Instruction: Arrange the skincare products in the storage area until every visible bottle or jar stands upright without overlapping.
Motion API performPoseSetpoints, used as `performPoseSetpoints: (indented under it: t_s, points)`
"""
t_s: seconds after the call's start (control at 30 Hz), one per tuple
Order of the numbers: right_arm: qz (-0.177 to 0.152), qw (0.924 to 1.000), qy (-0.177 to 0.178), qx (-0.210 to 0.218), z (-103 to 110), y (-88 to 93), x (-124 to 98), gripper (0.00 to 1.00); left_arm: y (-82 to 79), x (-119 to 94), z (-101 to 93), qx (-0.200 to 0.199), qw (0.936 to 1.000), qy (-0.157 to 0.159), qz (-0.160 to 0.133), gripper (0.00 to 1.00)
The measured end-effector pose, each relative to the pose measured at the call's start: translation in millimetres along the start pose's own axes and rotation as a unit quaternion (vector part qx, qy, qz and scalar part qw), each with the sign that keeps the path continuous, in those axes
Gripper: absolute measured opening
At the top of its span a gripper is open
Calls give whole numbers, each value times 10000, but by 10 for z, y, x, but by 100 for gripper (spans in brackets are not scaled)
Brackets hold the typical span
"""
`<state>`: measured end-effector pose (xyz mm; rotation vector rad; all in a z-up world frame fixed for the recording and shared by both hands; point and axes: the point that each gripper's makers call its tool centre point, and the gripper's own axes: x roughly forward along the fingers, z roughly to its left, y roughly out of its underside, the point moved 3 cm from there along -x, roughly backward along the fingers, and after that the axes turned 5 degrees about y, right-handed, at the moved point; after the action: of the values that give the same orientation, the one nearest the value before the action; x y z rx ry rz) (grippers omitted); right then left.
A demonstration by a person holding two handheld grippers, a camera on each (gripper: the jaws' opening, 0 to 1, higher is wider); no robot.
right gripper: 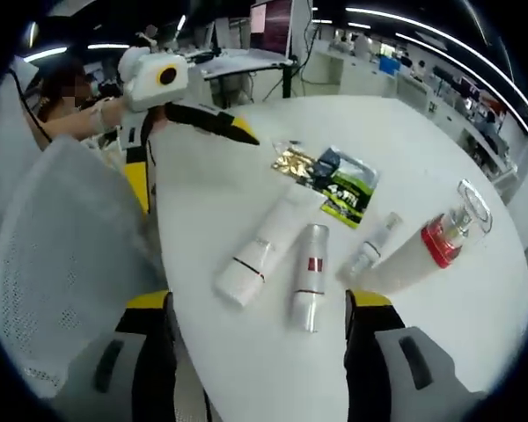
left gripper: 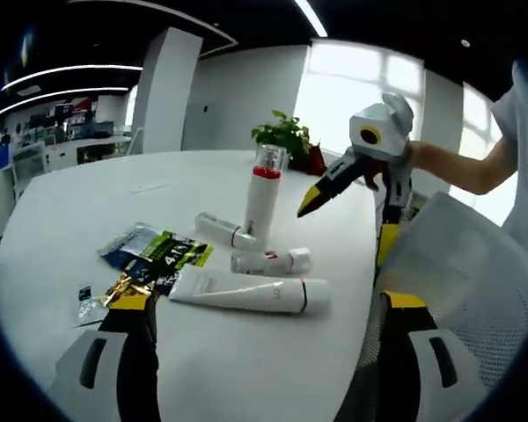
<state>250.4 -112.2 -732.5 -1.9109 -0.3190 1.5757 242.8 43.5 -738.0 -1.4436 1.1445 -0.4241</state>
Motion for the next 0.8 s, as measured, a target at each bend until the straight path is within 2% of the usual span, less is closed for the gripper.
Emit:
performPoseSetpoints:
  t_s: [0.17, 0.3, 0.53, 0.63, 0.8]
  points:
    - [-90, 9999, -97, 104, 46, -50, 72, 71, 12, 12, -35, -112, 9999, 26, -50, 96]
    - [-23, 9999, -146, 48, 72, -55, 157, 67, 31, 5, -12, -166, 9998, 8, -66, 96]
    - [103, 9993, -280, 221, 89, -26, 329, 61, 38, -20, 10, -255, 9996, -52, -123, 95]
    - [182, 9983, -416, 372, 138, -28, 411, 62, 50, -23, 17, -309, 9994, -38, -128, 94]
    - [284, 9980, -439, 363, 150, -42, 537, 60, 74, -11, 25, -349, 9993, -36, -101, 93]
